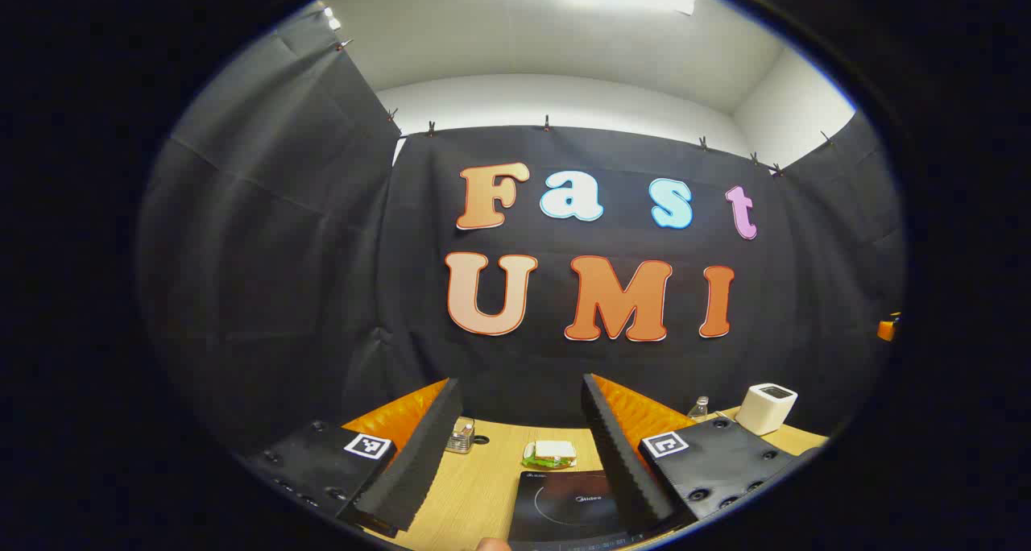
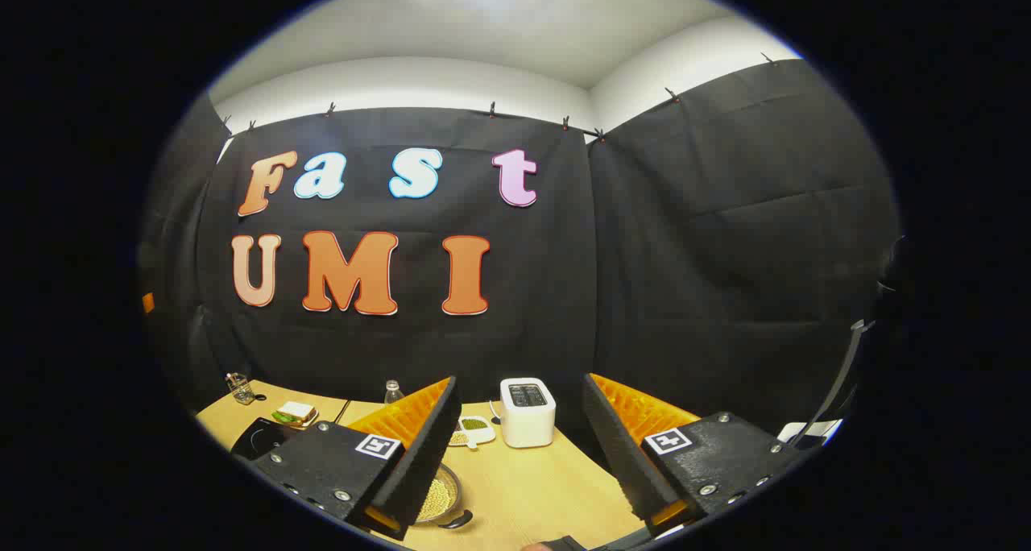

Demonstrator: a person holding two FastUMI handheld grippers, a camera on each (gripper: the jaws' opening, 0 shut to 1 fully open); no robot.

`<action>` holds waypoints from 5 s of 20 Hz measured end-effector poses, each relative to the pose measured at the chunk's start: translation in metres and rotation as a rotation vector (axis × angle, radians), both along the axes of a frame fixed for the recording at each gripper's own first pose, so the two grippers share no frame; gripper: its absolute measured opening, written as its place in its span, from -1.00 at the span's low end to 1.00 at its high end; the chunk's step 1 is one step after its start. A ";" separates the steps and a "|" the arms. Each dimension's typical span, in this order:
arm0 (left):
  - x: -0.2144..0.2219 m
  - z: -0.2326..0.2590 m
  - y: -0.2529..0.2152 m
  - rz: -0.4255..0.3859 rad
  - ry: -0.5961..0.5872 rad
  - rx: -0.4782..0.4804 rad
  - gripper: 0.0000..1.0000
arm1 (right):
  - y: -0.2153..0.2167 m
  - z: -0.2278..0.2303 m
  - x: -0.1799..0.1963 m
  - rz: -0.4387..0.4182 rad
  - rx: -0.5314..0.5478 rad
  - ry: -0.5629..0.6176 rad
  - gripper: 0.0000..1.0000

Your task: First push the handle of the pot to place it horizontally, then grasp the pot with both hands and set it on the induction cooktop.

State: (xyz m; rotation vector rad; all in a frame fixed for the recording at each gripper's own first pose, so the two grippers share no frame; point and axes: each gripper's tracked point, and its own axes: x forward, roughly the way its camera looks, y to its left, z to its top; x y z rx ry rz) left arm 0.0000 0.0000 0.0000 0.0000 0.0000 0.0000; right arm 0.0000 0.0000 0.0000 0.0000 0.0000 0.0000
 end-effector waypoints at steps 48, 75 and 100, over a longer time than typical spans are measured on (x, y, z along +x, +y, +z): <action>0.003 -0.002 0.027 0.067 0.033 0.012 0.97 | 0.107 -0.307 -0.030 0.298 -0.069 0.716 -1.00; -0.008 0.007 0.034 0.089 0.020 0.040 0.96 | 0.134 -0.371 -0.020 0.296 0.089 0.938 -1.00; 0.009 -0.002 0.028 0.090 0.048 0.044 0.94 | 0.114 -0.365 0.074 0.203 0.373 0.985 -1.00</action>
